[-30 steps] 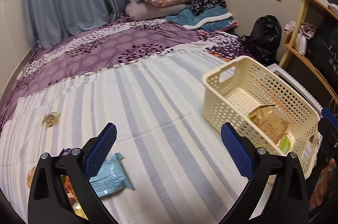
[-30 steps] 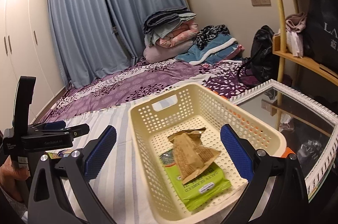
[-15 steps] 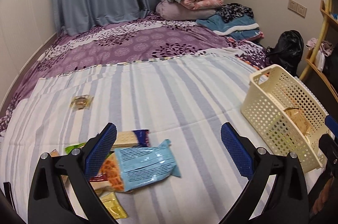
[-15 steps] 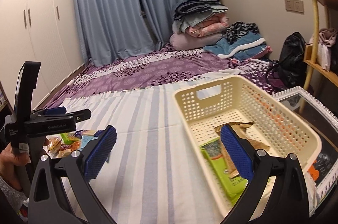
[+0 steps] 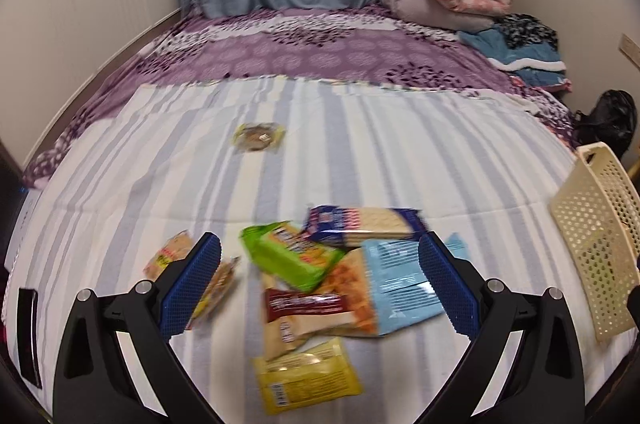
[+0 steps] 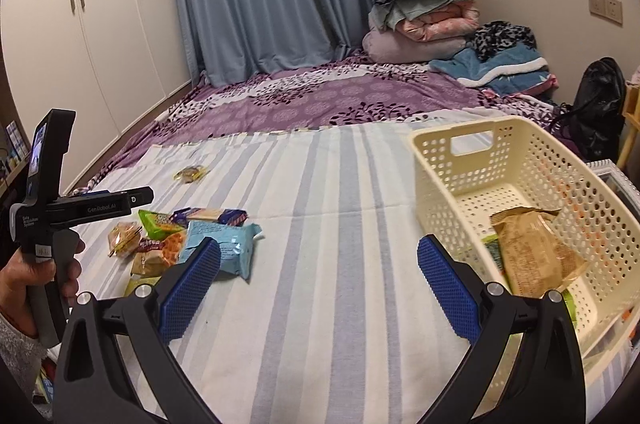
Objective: Organize snacks
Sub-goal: 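Close the left tool on the yellow-labelled cookie bag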
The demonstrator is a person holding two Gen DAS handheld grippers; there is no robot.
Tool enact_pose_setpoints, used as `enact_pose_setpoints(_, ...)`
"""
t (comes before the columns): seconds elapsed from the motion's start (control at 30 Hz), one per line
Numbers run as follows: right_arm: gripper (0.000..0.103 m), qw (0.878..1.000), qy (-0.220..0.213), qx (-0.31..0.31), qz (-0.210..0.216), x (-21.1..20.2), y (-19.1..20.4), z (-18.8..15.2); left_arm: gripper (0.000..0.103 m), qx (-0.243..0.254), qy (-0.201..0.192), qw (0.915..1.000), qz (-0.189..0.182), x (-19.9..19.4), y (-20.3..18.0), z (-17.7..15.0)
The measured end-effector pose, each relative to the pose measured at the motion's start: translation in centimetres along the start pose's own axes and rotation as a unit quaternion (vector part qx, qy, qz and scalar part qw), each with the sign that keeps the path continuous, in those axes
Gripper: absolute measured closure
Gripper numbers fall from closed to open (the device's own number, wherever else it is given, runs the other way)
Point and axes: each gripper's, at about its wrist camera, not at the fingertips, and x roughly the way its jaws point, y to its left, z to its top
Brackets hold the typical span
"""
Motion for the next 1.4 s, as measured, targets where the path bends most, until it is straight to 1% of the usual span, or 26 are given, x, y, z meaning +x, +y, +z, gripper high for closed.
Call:
enact_pose_setpoints(0.1, 0.005, 1.000, 0.010, -0.005, 0.007, 0.8, 1.0, -0.2, 0.003, -0.028, 0.013, 0.9994, 0.018, 0.8, 2.7, -0.4)
enact_pose_setpoints(0.2, 0.005, 1.000, 0.020, -0.008, 0.017, 1.5, 1.5, -0.2, 0.003, -0.064, 0.031, 0.9973, 0.018, 1.6, 5.7, -0.8)
enact_pose_setpoints(0.4, 0.005, 0.999, 0.033, -0.014, 0.027, 2.5, 2.0, -0.5, 0.003, -0.149, 0.049, 0.9873, 0.024, 3.1, 11.0, -1.3)
enact_pose_setpoints(0.6, 0.005, 0.999, 0.038, -0.015, 0.030, 2.9, 2.0, -0.7, 0.003, -0.195, 0.073, 0.9771, 0.045, 5.5, 13.8, -1.3)
enact_pose_setpoints(0.8, 0.005, 0.998, 0.046, -0.010, 0.032, 3.4, 1.7, -0.9, 0.003, -0.235, 0.108, 0.9653, 0.039, 8.2, 14.8, -1.6)
enact_pose_setpoints(0.9, 0.005, 0.998, 0.048, -0.009, 0.034, 3.6, 1.6, -1.0, 0.003, -0.241, 0.122, 0.9620, 0.042, 9.5, 14.5, -1.6)
enact_pose_setpoints(0.97, 0.005, 0.998, 0.049, -0.007, 0.035, 3.8, 1.5, -1.0, 0.003, -0.238, 0.126, 0.9619, 0.047, 9.9, 14.2, -1.7)
enact_pose_setpoints(1.1, 0.005, 0.998, 0.052, -0.004, 0.036, 4.1, 1.4, -1.0, 0.003, -0.214, 0.131, 0.9660, 0.063, 10.2, 13.7, -2.2)
enact_pose_setpoints(1.27, 0.005, 0.998, 0.055, -0.003, 0.040, 4.6, 1.7, -1.1, 0.003, -0.213, 0.128, 0.9676, 0.046, 9.7, 14.3, -3.2)
enact_pose_setpoints(1.4, 0.005, 0.998, 0.054, -0.007, 0.043, 4.7, 2.0, -1.0, 0.003, -0.199, 0.126, 0.9707, 0.050, 8.8, 15.1, -4.2)
